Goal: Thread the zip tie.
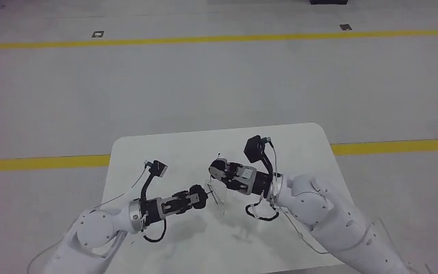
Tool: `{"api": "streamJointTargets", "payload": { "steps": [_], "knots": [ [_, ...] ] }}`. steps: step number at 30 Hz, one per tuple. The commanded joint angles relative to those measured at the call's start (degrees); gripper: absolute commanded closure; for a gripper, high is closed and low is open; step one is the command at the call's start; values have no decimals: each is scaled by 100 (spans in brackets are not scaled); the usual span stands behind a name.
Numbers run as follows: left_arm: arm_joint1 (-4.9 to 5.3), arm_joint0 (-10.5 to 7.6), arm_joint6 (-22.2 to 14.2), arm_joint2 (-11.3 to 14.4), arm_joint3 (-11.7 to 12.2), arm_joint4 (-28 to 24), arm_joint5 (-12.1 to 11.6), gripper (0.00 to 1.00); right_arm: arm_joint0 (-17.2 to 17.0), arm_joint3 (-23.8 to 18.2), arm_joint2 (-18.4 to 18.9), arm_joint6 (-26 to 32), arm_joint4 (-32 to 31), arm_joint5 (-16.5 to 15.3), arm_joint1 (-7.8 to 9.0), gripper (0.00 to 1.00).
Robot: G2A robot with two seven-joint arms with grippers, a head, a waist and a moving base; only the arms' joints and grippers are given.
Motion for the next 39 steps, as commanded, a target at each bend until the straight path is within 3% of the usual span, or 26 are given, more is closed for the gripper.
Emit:
{"api": "streamJointTargets", "payload": {
  "steps": [1, 9, 16, 28, 39],
  "knots": [
    [0, 0, 0, 0, 0, 0, 0, 100, 79, -11, -138, -132, -5, 0, 107, 100],
    [0, 0, 0, 0, 0, 0, 0, 100, 444, 38, -821, -926, -175, 0, 554, 100],
    [0, 0, 0, 0, 0, 0, 0, 100, 866, 167, -1646, -2077, -432, 0, 984, 100],
    [0, 0, 0, 0, 0, 0, 0, 100, 866, 167, -1646, -2077, -432, 0, 984, 100],
    [9, 82, 801, 96, -200, 874, 107, 100, 761, 103, -1661, -2084, 478, 0, 893, 100]
  ]
}}
